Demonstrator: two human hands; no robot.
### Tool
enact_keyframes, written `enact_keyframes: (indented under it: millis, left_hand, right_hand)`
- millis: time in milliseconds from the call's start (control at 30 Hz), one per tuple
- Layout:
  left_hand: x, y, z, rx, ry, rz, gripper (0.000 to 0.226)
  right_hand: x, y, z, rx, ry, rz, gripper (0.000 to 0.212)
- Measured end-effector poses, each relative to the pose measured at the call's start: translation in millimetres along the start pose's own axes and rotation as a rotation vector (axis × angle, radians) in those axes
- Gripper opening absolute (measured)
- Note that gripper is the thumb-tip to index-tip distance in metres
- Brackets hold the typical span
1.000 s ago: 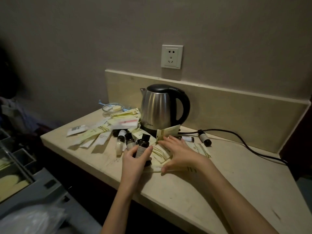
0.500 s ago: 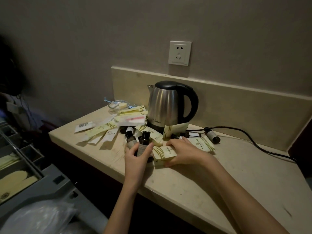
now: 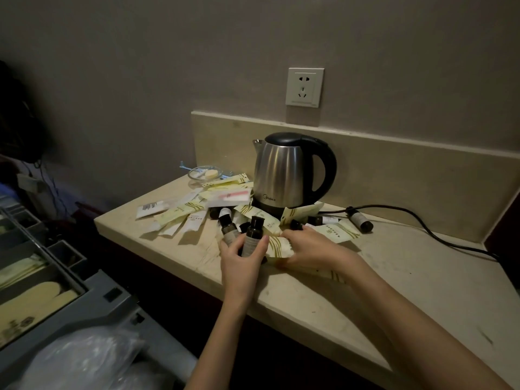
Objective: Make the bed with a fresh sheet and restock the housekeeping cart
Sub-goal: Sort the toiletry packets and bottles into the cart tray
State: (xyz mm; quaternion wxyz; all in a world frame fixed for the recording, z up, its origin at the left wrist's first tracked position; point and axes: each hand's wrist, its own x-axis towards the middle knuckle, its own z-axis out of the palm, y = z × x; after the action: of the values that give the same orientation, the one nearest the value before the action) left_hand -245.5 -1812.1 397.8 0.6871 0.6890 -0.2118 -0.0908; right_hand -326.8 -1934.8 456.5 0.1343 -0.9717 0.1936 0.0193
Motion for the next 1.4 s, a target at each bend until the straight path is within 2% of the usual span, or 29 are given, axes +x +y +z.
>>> enact_keyframes:
  millis: [100, 267, 333, 433, 500, 700, 833, 967, 1167, 1400]
  left_hand:
    - [-1, 2, -1, -0.071, 0.003, -0.046, 0.024]
    - [1, -1, -8, -0.284, -0.004, -0.188, 0.062]
    - [1, 2, -11, -0.317, -0.015, -0.194, 0.056]
    - [-5, 7, -16, -0.352, -0.033, -0.165, 0.028]
    - [-9, 9, -18, -0.345, -0.030, -0.145, 0.022]
    - [-21, 13, -26, -0.326, -0.046, -0.095, 0.024]
    - [-31, 20, -32, -0.332, -0.024, -0.082, 0.028]
    - [-50, 28, -32, -0.327, -0.029, -0.073, 0.026]
    - [-83, 34, -39, -0.306, -0.030, -0.066, 0.024]
    - [-112, 32, -57, -0.244, 0.039, -0.085, 0.034]
  right_hand:
    - [3, 1, 4, -0.021, 0.037, 0.019, 0.054]
    - [6, -1, 9, -0.034, 0.087, 0.009, 0.045]
    - [5, -5, 8, -0.037, 0.097, -0.010, 0.042]
    - [1, -8, 7, -0.051, 0.115, 0.007, 0.044]
    - [-2, -8, 8, -0.057, 0.150, 0.025, 0.045]
    - [-16, 0, 1, 0.070, 0.231, 0.046, 0.035]
    - [-30, 6, -16, 0.178, 0.328, 0.079, 0.040]
    - [-45, 4, -27, 0.203, 0.402, 0.031, 0.036]
    - [-70, -1, -13, 0.135, 0.339, 0.016, 0.034]
    - [-75, -5, -2, -0.039, 0.373, -0.052, 0.032]
